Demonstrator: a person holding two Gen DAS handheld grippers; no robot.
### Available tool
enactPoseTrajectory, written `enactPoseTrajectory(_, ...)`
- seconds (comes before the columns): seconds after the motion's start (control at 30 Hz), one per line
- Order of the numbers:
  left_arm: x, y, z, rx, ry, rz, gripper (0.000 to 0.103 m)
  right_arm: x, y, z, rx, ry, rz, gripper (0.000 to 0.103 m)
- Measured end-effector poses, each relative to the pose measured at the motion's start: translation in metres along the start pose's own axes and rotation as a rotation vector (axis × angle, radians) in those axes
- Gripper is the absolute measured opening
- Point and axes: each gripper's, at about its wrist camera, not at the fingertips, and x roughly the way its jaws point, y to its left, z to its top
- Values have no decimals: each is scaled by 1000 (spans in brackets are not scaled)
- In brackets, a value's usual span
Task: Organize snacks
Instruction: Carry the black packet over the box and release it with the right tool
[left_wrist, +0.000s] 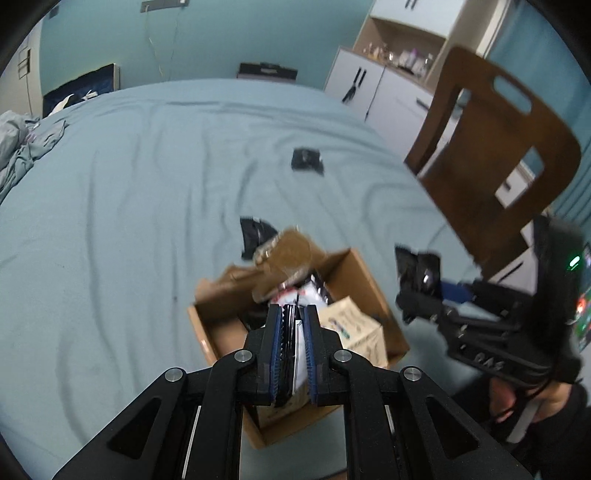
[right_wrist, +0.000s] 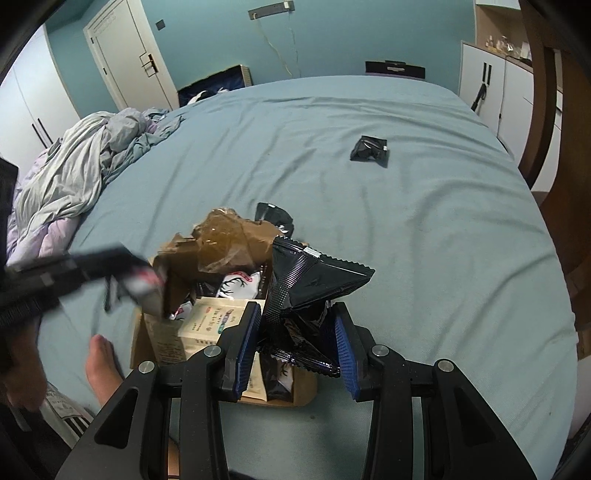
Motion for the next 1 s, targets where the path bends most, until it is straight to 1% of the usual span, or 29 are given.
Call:
enactPoseTrajectory(0.03, 2, -2, -2, 6, 3, 10, 16, 0, 0, 0, -2, 0, 1, 38)
enactPoseTrajectory(0.07, 6, -4, -2, 15, 0, 39, 28, 0, 0, -1, -3, 1, 3, 38)
enactPoseTrajectory(0.1, 4, -5, -4, 25, -5, 62, 36, 0, 0, -1, -3, 2, 3, 38)
enactPoseTrajectory(0.13, 4, -5, -5, 36, -16, 87, 57, 0, 0, -1, -5, 2, 5, 38)
enactPoseTrajectory(0.17, 3, -6, -5, 45, -37, 107, 75, -1, 0, -1, -7, 2, 5, 38)
enactPoseTrajectory(0.2, -1, -7, -6, 48, -63, 124, 81, -1, 0, -1, -11, 1, 5, 38)
enactPoseTrajectory(0.23, -4, -5, -6, 49, -84, 136, 86, -1, 1, -2, -14, 0, 5, 38)
enactPoseTrajectory(0.27, -7, -4, -6, 49, -104, 155, 86, -1, 3, -2, -20, -2, 3, 38)
enactPoseTrajectory(0.3, -8, -2, -6, 50, -120, 190, 86, -1, 4, -2, -25, -2, 2, 38)
enactPoseTrajectory(0.4, -8, 3, -7, 47, -135, 285, 88, -1, 9, -2, -45, -5, -3, 38)
enactPoseTrajectory(0.5, -6, 8, -7, 42, -131, 332, 88, -2, 15, -3, -74, -14, -2, 38)
enactPoseTrajectory(0.73, 1, 14, -6, 36, -109, 382, 88, -2, 30, -10, -160, -21, 34, 38)
enactPoseTrajectory(0.77, 2, 15, -6, 33, -107, 388, 88, -2, 32, -11, -168, -17, 41, 40)
enactPoseTrajectory(0.87, 0, 16, -6, 29, -109, 397, 88, -2, 36, -12, -186, -9, 61, 41)
enactPoseTrajectory(0.93, 0, 17, -6, 24, -105, 401, 88, -1, 37, -12, -187, 9, 91, 41)
enactPoseTrajectory(0.97, 1, 17, -6, 22, -102, 401, 89, 0, 36, -12, -179, 18, 103, 42)
enactPoseTrajectory(1.0, 2, 17, -6, 19, -96, 400, 89, 2, 34, -11, -162, 29, 111, 48)
